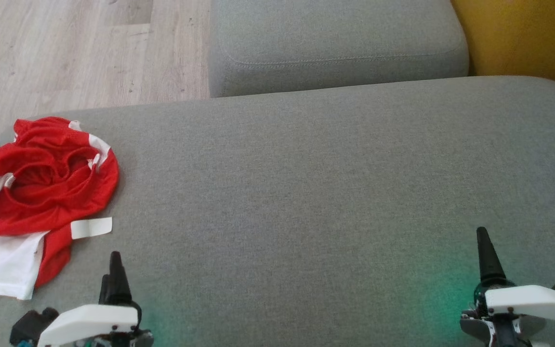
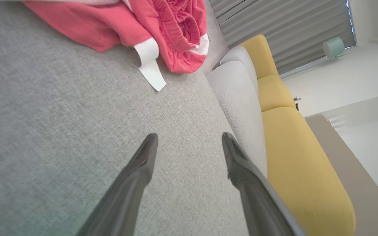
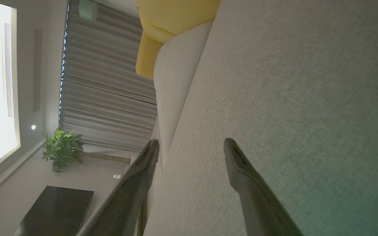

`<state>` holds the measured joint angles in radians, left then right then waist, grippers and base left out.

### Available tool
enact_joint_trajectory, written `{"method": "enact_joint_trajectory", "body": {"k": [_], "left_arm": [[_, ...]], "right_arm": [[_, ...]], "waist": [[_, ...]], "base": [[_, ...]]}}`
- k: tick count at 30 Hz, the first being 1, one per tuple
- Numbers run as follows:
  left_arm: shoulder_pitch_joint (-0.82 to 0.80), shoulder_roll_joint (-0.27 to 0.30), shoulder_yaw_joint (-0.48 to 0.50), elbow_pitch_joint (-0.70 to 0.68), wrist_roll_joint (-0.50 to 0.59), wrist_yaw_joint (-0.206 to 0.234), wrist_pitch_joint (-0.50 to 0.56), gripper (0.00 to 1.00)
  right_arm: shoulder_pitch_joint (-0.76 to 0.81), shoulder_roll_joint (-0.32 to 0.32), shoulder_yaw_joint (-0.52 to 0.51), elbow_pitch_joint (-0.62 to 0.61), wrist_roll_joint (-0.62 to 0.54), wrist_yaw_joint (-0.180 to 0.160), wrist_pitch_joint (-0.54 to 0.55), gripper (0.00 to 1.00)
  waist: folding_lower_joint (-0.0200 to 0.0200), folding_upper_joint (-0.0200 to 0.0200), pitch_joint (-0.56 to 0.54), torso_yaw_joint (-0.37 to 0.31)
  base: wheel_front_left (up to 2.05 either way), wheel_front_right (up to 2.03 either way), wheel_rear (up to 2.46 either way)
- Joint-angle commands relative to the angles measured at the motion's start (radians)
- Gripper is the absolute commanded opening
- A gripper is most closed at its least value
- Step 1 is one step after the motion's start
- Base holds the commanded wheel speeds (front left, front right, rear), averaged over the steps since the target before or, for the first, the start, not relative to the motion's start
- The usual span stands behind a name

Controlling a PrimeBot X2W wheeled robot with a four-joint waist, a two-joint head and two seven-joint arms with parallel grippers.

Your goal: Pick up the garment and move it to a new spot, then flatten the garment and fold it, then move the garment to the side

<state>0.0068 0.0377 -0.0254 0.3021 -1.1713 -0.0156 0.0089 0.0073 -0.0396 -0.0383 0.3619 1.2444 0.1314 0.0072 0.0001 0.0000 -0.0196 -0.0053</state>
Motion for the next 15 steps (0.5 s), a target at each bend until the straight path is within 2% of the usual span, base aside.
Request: {"method": "enact_joint_trajectory", "body": {"k": [1,15], "left_arm": [[-0.035,0.007,0.002,-0.041,0.038,0.010,-0.013,1.00],[-0.027,0.008,-0.033,-0.054,0.191,0.031,-0.052,1.00]], "right_arm": [[-0.056,-0.005,0.014,-0.039,-0.040,0.000,-0.013,1.00],[-0.057,-0.005,0.057,-0.039,-0.237,0.000,-0.052,1.00]], "waist": [[-0.0001,0.0000,-0.002,0.001],[-0.0001,0.0000,-0.015,-0.003]], "base": [[0.00,0.00,0.00],[0.00,0.00,0.00]]}}
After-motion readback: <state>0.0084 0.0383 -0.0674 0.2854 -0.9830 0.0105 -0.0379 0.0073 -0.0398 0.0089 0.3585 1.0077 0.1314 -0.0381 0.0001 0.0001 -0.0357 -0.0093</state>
